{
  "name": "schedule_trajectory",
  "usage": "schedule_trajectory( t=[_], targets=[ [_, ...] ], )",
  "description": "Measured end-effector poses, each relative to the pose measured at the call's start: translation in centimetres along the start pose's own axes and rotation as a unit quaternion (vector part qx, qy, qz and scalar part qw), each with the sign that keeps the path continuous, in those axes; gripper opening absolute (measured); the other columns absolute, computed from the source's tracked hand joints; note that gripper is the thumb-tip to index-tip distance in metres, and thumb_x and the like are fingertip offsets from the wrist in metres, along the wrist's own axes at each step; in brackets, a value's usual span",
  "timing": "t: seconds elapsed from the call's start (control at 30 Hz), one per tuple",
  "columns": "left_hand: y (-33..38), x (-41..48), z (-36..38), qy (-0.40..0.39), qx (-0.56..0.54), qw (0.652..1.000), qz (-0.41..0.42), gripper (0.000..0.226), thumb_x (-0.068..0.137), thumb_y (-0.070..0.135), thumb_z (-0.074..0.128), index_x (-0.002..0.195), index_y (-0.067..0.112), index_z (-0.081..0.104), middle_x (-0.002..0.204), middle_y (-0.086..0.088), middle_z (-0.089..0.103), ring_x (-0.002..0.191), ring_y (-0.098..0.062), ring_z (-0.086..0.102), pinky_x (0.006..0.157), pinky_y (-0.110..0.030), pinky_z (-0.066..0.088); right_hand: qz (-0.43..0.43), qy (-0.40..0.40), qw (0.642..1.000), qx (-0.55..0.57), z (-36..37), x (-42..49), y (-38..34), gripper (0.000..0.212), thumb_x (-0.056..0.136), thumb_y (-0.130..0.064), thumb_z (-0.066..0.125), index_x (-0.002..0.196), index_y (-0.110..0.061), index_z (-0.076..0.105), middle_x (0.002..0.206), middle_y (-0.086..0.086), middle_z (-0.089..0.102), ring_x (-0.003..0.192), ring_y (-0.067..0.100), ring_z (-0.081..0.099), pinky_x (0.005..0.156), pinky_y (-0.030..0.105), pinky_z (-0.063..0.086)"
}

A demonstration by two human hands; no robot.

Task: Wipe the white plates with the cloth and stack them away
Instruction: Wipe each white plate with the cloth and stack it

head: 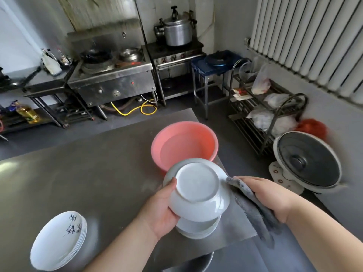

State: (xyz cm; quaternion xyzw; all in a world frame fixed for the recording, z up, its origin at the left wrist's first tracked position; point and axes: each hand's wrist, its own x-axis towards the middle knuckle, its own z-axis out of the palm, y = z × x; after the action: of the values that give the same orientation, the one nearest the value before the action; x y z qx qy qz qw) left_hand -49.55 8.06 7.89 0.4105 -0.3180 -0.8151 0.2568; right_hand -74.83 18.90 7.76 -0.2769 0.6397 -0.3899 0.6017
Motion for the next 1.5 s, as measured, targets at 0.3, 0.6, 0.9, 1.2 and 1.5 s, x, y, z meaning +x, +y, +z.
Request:
schedule_trajectory(
  t=[0.3,0.6,0.9,1.2,1.5],
  targets=[
    [-0.3,2.3,0.7,0.026,0.144,0.989,0.014,0.070,0.099,0.072,0.029,0.147,0.029,0.056,0.139,0.006,0.069,0.136,-0.013,0.058,0.121,-0.042,0.037,0.022,0.070,0.996,-0.060,-1.1,3.5,0.7,0.054,0.096,-0.076,0.047,0.099,-0.034,0.081,0.099,0.000,0.081,0.093,0.018,0.079,0.090,0.038,0.056],
    [-3.1,4.1,-3.9,0.114,0.223,0.968,-0.005,0.064,0.106,0.020,0.055,0.163,0.035,0.031,0.163,0.005,0.040,0.151,-0.020,0.034,0.125,-0.039,0.021,-0.049,0.056,0.978,-0.193,1.1,6.5,3.2,0.023,0.095,-0.029,0.066,0.114,-0.035,0.053,0.088,-0.022,0.076,0.072,0.004,0.074,0.060,0.017,0.054],
    [-5.9,6.1,-6.3,0.144,0.345,0.927,0.023,0.059,0.103,0.004,0.051,0.154,0.032,0.039,0.137,0.005,0.058,0.115,-0.003,0.054,0.081,-0.013,0.041,0.006,0.027,0.934,-0.356,3.1,9.1,4.3,0.036,0.089,-0.030,0.054,0.118,-0.038,0.035,0.071,-0.018,0.076,0.065,0.007,0.071,0.071,0.029,0.061],
    [-7.5,7.1,-7.6,0.126,0.395,0.909,0.040,0.069,0.100,-0.001,0.051,0.155,0.034,0.029,0.144,0.004,0.050,0.130,-0.017,0.047,0.095,-0.024,0.041,-0.010,0.062,0.906,-0.418,3.3,8.6,4.7,0.034,0.096,-0.036,0.057,0.125,-0.044,0.041,0.072,-0.022,0.074,0.069,0.003,0.071,0.079,0.036,0.061],
    [-5.0,7.0,-10.9,0.073,0.501,0.861,0.043,0.074,0.094,0.036,0.062,0.157,0.050,0.027,0.149,0.027,0.040,0.139,-0.004,0.041,0.112,-0.028,0.035,-0.037,0.161,0.851,-0.498,1.3,8.6,1.6,0.026,0.098,-0.048,0.049,0.123,-0.041,0.054,0.064,-0.034,0.067,0.065,-0.010,0.066,0.072,0.027,0.059]
  ],
)
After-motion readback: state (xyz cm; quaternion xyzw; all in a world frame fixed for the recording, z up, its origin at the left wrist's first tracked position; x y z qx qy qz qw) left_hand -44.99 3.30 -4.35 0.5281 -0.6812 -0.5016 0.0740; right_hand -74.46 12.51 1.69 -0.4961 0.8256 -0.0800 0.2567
